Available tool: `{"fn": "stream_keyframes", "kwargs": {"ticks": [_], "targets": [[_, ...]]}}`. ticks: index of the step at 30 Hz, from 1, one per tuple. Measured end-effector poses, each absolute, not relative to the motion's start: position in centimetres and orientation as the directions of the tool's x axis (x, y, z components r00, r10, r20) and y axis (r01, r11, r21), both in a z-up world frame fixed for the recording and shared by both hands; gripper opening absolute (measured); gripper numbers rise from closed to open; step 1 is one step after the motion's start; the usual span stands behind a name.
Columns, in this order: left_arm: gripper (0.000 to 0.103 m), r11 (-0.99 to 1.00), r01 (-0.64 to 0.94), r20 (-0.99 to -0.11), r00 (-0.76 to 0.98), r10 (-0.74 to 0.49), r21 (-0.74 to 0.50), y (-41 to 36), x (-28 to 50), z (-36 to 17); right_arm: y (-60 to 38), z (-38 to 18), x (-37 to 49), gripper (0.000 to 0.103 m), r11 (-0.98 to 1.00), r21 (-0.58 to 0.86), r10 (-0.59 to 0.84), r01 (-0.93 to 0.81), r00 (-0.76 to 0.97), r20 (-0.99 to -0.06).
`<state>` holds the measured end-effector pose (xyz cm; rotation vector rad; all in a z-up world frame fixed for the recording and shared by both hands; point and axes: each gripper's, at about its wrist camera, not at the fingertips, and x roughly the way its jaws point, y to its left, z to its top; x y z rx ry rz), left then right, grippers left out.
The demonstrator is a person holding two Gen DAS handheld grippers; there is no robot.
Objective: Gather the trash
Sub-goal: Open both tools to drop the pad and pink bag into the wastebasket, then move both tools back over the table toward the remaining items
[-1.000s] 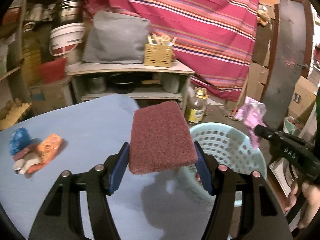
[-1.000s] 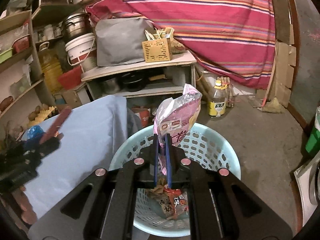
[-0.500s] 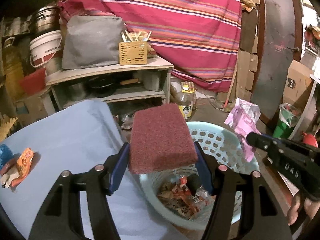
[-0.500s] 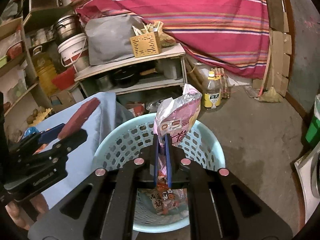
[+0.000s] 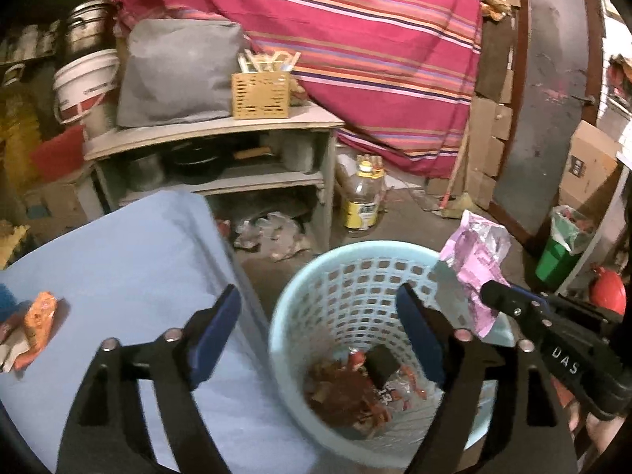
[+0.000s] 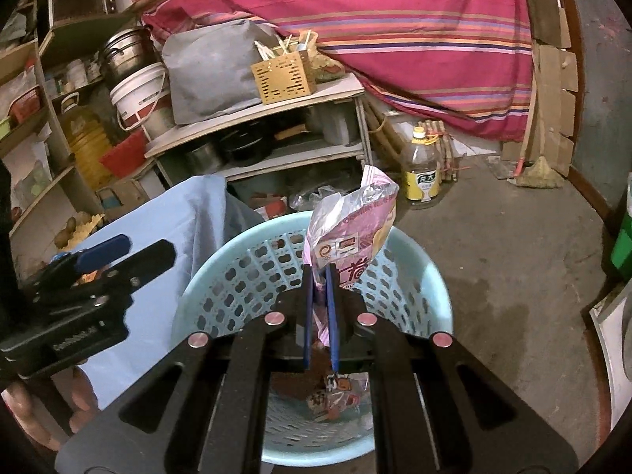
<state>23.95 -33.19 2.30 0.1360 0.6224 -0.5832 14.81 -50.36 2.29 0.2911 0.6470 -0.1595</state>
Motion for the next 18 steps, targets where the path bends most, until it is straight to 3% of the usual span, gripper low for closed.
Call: {"fn": "stream_keyframes", "kwargs": {"ticks": [8, 10, 14, 16, 18], "targets": [[0.088, 0.876, 0.479, -0.58, 0.701, -0.415, -0.048, -28.4, 24.0, 2.6, -48.8, 1.0, 16.9, 0.016, 0.954, 0.206, -0.037, 0.22, 0.763, -0.645], [0.088, 0.885, 0.463, -0.578, 0.711, -0.4, -0.042, -27.4, 24.0, 2.6, -48.6, 0.6, 17.4, 0.026, 0.953, 0.201, -0.043, 0.229, 0.754, -0.656], [0.089, 0.9, 0.434, -0.578, 0.725, -0.375, -0.04, -25.4, 23.9, 2.8, -48.2, 0.4, 17.8, 0.061, 0.949, 0.157, -0.104, 0.272, 0.742, -0.662], [0.089, 0.904, 0.426, -0.577, 0.73, -0.366, -0.034, -24.6, 23.8, 2.8, -48.0, 0.7, 17.7, 0.067, 0.945, 0.154, -0.121, 0.287, 0.748, -0.652], [0.089, 0.91, 0.413, -0.579, 0.735, -0.353, -0.029, -23.6, 23.7, 2.9, -47.8, 0.9, 17.6, 0.08, 0.942, 0.15, -0.138, 0.302, 0.751, -0.646]]}}
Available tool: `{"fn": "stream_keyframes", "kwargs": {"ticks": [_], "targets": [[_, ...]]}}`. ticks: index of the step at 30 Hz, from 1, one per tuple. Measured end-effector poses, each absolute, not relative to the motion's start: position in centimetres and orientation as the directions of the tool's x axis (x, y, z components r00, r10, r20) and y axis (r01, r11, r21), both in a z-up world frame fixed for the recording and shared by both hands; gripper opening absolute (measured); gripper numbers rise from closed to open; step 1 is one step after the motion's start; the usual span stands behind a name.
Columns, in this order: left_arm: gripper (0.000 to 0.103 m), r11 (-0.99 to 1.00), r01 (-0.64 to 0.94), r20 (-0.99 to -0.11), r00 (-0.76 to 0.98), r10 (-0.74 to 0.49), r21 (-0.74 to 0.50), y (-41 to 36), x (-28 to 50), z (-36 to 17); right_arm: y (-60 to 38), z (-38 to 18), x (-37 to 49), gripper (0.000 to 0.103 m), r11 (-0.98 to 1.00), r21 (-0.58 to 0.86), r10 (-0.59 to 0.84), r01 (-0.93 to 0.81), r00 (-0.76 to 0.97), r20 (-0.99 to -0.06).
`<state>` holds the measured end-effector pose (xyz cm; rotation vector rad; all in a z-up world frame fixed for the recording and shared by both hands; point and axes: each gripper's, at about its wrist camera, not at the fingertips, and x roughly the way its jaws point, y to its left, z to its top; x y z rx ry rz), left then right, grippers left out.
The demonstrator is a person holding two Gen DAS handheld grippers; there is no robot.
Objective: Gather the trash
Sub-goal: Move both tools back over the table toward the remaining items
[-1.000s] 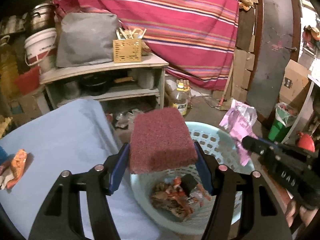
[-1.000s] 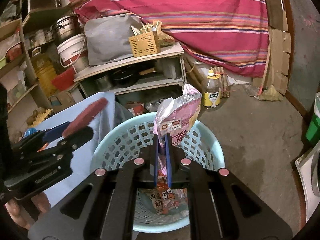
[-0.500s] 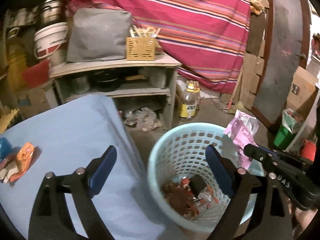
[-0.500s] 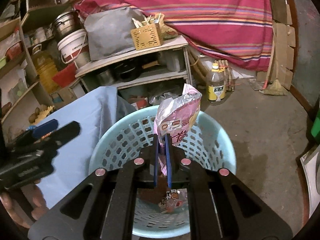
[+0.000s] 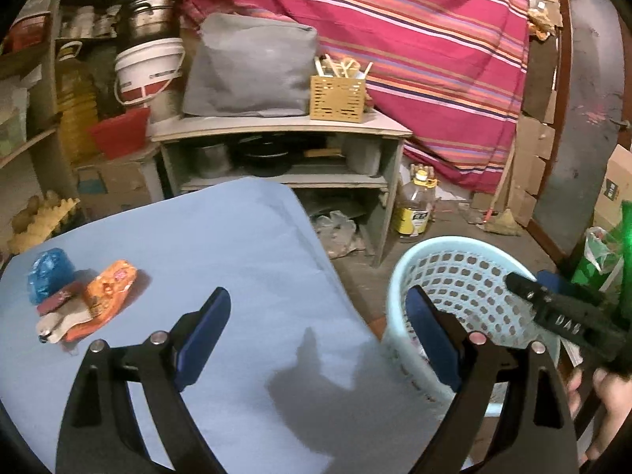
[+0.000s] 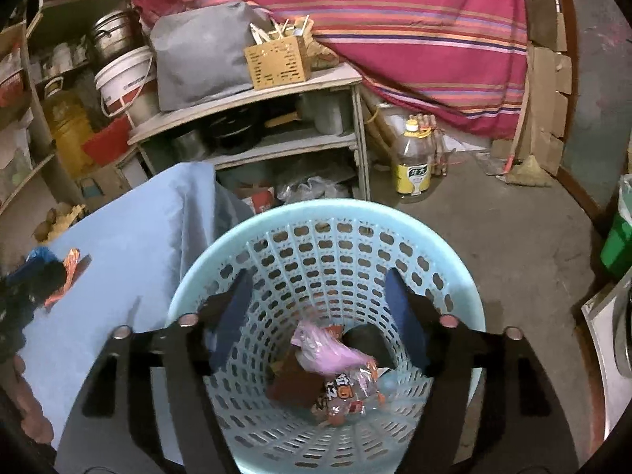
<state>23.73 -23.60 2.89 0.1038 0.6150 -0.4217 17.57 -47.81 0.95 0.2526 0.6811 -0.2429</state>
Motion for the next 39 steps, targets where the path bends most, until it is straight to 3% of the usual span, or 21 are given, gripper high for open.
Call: {"fn": "stream_keyframes", "kwargs": {"ticks": [3, 7, 21, 28, 34, 39], "targets": [[0.092, 0.918, 0.396, -0.583, 0.74, -0.335, -0.024, -22.2, 23.9, 3.1, -47.0, 1.7, 17.5, 0.092, 0.939, 0.117, -0.186, 0.324, 0.762, -0.62], [0.095, 0.93, 0.367, -0.569, 0.763, -0.307, -0.01, -20.0, 23.9, 3.5, -45.7, 2.4, 17.6, 0.098, 0.929, 0.089, -0.238, 0.359, 0.766, -0.597], [0.096, 0.973, 0.227, -0.563, 0.809, -0.169, 0.035, -8.9, 26.4, 2.6, -38.9, 3.1, 21.1, 0.099, 0.947, 0.089, -0.204, 0.309, 0.79, -0.578], [0.096, 0.995, 0.1, -0.588, 0.805, -0.076, 0.008, -1.4, 29.7, 1.7, -35.0, 2.7, 23.8, 0.099, 0.937, 0.112, -0.205, 0.331, 0.781, -0.589], [0.096, 1.0, 0.001, -0.622, 0.783, -0.01, -0.015, 4.8, 32.9, 0.9, -32.0, 0.6, 26.5, 0.099, 0.936, 0.132, -0.164, 0.325, 0.737, -0.656], [0.096, 0.995, -0.042, -0.623, 0.782, -0.023, -0.091, 8.4, 34.6, 0.2, -29.8, 0.0, 28.3, 0.099, 0.943, 0.154, -0.121, 0.294, 0.738, -0.664]]}}
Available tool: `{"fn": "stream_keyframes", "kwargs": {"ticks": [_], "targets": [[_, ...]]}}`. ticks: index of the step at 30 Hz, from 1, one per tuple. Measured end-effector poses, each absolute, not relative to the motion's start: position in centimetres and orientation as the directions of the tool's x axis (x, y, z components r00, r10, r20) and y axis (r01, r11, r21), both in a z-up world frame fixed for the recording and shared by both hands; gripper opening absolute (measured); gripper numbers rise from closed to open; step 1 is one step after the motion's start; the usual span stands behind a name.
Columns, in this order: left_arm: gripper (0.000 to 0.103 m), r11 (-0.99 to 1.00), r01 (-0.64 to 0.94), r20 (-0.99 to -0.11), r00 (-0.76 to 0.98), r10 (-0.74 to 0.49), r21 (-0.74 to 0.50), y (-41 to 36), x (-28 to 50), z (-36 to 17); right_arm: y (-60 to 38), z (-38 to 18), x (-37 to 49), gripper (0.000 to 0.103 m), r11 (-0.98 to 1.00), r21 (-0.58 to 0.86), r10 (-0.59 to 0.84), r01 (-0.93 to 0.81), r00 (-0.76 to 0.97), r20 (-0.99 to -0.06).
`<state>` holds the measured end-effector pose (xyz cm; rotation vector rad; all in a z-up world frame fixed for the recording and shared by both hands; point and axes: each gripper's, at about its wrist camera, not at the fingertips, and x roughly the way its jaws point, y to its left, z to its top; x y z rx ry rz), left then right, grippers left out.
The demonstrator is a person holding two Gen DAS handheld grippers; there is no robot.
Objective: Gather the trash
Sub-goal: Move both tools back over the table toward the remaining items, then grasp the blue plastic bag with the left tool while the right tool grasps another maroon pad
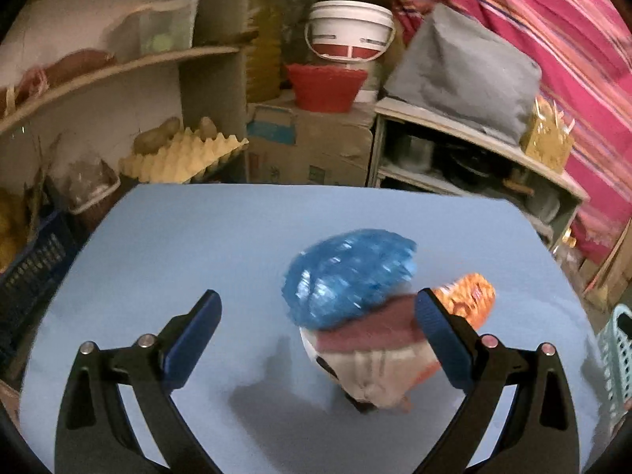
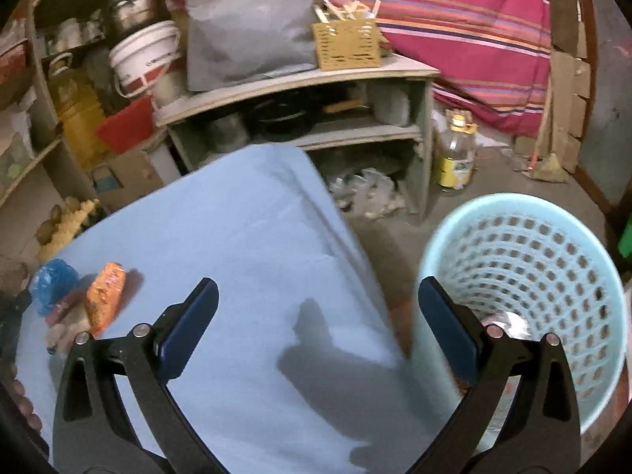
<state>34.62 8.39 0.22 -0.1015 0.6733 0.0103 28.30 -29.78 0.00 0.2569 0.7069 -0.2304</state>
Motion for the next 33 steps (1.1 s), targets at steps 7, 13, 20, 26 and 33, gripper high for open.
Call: {"fn": "stream_keyframes", "kwargs": {"ticks": [7, 13, 20, 26, 33], "targets": [[0.096, 0.992, 0.003, -0.669, 0.739, -0.085, -0.123, 8.9, 37.1, -0.9, -26.0, 0.2, 30.5, 0.099, 0.96, 0.152, -0.084, 0.234, 0.761, -0.643], [0.096, 0.994, 0.0, -0.689, 0.721, -0.073, -0.105, 8.6, 38.3, -1.7, -23.8, -1.0, 32.0, 0.099, 0.965, 0.15, -0.062, 0.213, 0.745, -0.664], [0.082, 0.993, 0.012, -0.681, 0.727, -0.091, -0.119, 8.7, 38.8, -2.1, -20.5, -1.9, 33.1, 0.099, 0.989, 0.035, -0.081, 0.147, 0.713, -0.697], [0.04, 0.991, 0.08, -0.704, 0.698, -0.13, -0.105, 7.8, 39.2, -3.2, -19.3, -2.2, 33.5, 0.099, 0.992, 0.038, -0.056, 0.117, 0.705, -0.707], [0.029, 0.993, 0.063, -0.679, 0.725, -0.114, -0.1, 9.2, 37.5, -2.3, -17.3, -1.7, 33.4, 0.099, 0.993, 0.076, -0.013, 0.092, 0.718, -0.696]]}}
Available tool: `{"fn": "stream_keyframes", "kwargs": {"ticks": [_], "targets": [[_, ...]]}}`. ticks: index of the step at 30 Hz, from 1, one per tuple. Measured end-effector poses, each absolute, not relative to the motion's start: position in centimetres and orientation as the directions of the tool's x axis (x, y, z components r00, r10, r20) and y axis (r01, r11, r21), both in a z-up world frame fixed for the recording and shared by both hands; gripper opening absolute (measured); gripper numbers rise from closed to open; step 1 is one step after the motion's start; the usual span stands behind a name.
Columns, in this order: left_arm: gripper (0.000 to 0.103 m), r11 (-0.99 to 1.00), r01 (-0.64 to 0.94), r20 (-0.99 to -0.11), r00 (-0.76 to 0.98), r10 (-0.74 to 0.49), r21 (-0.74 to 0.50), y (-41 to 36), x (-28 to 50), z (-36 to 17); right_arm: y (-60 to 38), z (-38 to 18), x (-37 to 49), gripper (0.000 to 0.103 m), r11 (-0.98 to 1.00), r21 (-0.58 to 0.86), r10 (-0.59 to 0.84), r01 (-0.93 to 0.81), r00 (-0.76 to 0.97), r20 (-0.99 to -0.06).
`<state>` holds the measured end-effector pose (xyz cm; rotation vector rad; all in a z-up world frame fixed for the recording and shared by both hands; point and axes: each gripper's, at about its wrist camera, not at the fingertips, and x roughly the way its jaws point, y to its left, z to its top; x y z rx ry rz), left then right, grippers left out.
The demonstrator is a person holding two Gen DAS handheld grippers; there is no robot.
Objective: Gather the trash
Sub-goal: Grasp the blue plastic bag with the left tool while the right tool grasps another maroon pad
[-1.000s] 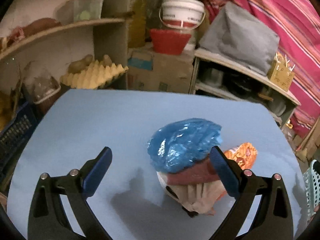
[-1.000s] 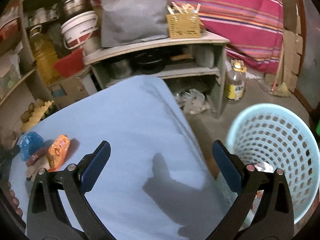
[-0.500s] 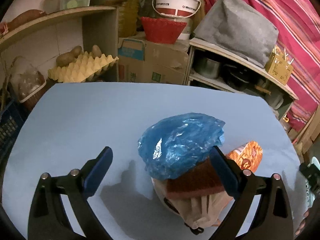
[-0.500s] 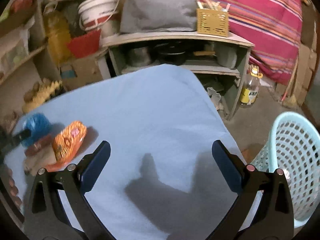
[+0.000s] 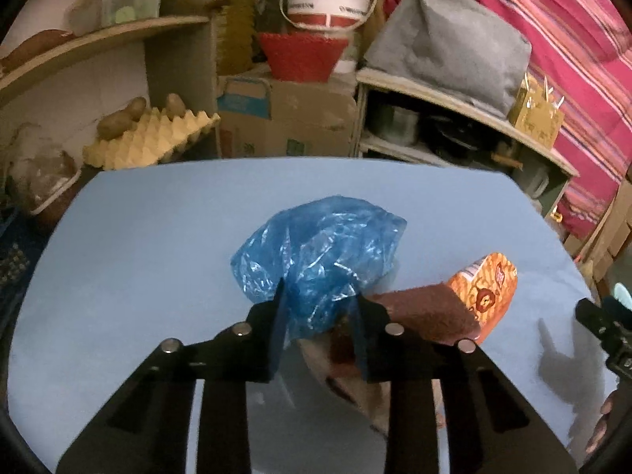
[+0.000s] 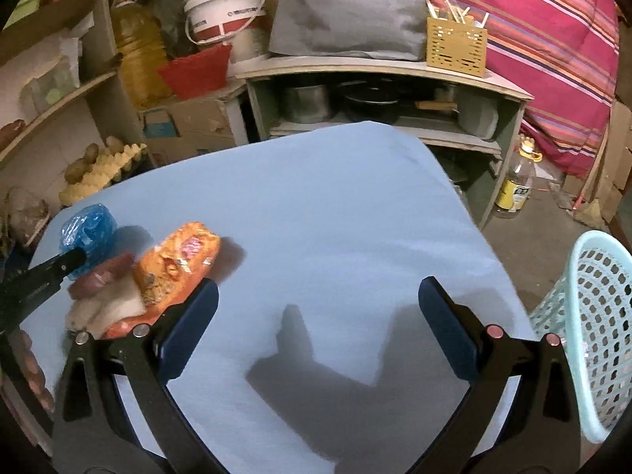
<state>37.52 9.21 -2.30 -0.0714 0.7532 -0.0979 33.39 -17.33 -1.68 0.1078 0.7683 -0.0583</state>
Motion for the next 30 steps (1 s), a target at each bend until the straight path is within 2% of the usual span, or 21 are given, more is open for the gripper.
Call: {"fn": "stream_keyframes", "kwargs": {"ticks": [5, 11, 16, 30], "targets": [[0.029, 0.999, 0.042, -0.651, 0.758, -0.047, -0.023, 11.0, 35.3, -1.1, -13.7, -1.7, 33.7, 0.099, 0.997, 0.073, 0.031, 0.03, 0.705, -0.709], [0.029, 1.0, 0.018, -0.65, 0.76, -0.007, 0.01, 14.7, 32.5, -0.8, -8.6, -1.5, 33.8, 0.099, 0.998, 0.034, 0.055, -0.044, 0.704, -0.708], [0.029, 0.998, -0.019, -0.664, 0.748, -0.023, -0.056, 18.7, 30.6, -1.2, -4.5, -0.9, 33.6, 0.099, 0.996, -0.001, 0.067, -0.093, 0.722, -0.689], [0.029, 0.997, -0.061, -0.686, 0.727, 0.007, -0.055, 24.2, 28.7, -2.4, 2.5, -3.1, 35.9, 0.099, 0.988, -0.058, 0.058, -0.143, 0.693, -0.719]]}}
